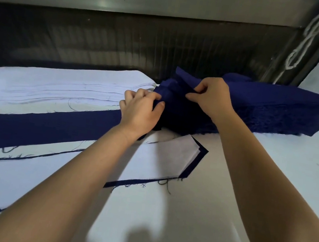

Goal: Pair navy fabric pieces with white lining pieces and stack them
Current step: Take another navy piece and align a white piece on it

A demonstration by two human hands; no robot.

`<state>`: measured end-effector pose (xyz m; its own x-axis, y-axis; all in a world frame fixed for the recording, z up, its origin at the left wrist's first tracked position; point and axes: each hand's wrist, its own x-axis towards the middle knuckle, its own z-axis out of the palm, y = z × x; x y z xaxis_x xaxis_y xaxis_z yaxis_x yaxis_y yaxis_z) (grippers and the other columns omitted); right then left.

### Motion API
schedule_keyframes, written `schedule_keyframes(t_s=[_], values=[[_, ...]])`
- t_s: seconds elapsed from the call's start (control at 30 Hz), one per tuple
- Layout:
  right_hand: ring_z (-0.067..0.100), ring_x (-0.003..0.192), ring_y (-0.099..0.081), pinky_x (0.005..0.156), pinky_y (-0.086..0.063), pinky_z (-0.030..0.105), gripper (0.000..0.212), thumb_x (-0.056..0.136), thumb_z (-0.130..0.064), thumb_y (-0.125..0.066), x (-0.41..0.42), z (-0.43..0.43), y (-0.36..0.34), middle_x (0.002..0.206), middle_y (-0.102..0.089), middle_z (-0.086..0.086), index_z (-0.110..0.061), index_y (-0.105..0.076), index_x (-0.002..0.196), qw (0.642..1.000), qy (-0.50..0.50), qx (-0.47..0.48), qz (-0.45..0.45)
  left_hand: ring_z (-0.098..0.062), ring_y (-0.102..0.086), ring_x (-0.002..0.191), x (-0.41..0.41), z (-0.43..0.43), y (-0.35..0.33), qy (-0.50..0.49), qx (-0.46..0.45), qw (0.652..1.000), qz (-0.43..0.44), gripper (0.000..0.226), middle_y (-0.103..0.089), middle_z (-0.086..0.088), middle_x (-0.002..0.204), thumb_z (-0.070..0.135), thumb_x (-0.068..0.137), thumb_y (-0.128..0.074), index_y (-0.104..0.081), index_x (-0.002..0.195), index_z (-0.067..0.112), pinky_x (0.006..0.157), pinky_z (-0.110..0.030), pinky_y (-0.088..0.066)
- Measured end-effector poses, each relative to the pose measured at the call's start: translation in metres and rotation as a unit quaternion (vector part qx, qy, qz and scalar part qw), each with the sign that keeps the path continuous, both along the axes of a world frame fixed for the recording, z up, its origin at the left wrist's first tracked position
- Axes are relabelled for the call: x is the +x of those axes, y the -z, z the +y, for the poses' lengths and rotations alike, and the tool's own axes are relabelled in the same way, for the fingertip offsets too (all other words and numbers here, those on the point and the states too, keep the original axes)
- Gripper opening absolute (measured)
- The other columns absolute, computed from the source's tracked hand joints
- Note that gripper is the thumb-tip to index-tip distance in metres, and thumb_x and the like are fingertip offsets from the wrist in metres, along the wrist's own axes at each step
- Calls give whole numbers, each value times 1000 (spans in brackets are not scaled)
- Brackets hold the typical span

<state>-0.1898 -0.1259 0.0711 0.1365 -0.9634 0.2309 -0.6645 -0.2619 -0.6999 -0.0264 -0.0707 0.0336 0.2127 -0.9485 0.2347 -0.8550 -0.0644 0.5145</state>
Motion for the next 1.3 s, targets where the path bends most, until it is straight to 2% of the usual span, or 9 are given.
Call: schedule_keyframes(t_s=[0.23,0.43,0.57,0.73,0.87,0.97,1.03,1.2,1.3], values=[[6,68,-51,60,-37,20,24,82,-31,-69,-2,0,4,69,-54,-6,-22,-53,67,993,26,14,-111,-24,-34,118,-10,7,-3,-39,-131,989,52,31,-55,3,126,21,94,-51,-58,124,23,86,-25,-17],[-3,72,-49,60,-34,11,10,91,-23,-59,1,1,9,77,-53,-17,-19,-64,98,986,59,-16,-156,-24,-44,111,-27,10,-28,67,-193,973,111,44,-61,3,110,10,92,-50,-49,135,23,97,-37,-34],[-4,68,-49,58,-32,11,6,91,-24,-58,11,10,7,78,-57,-12,-21,-64,90,988,70,-80,-110,-32,-51,108,-42,5,-43,126,-122,981,88,42,-65,2,98,29,102,-37,-38,144,33,96,-49,-39],[6,66,-46,54,-31,15,24,91,-13,-51,12,22,11,86,-56,3,-23,-51,70,976,123,-111,-140,-25,-33,127,-62,-11,-54,167,26,986,6,47,-55,1,133,52,101,-16,-31,145,45,107,-45,-29],[4,70,-50,60,-35,16,11,91,-14,-55,13,40,25,80,-55,-7,-17,-65,91,963,110,-149,-193,-24,-38,130,-66,-18,-53,143,24,986,86,46,-57,-3,131,46,102,-28,-54,133,24,107,-42,-32],[-1,64,-55,61,-45,17,22,95,-14,-49,14,53,35,75,-59,-16,-20,-61,112,928,60,-162,-329,-15,-55,116,-65,-13,-50,127,-103,972,168,34,-63,-4,125,28,100,-48,-61,127,11,99,-24,-41],[8,55,-54,52,-45,23,31,99,-17,-42,16,59,40,66,-58,-6,-29,-50,126,903,32,-128,-409,-8,-60,103,-65,-5,-49,111,-172,954,221,29,-67,-2,116,23,97,-55,-64,121,10,90,-17,-46],[21,46,-57,43,-46,25,36,103,-29,-28,10,66,52,77,-66,7,-50,-26,132,844,2,-44,-534,-19,-58,71,-59,4,-54,57,-223,906,356,22,-65,-5,83,4,85,-63,-67,95,23,79,-44,-55],[21,46,-60,44,-48,24,33,102,-33,-28,0,66,57,89,-67,8,-50,-28,131,822,34,-30,-568,-17,-55,70,-38,15,-54,24,-212,881,422,33,-62,-6,80,-8,79,-58,-66,83,24,71,-41,-57]])
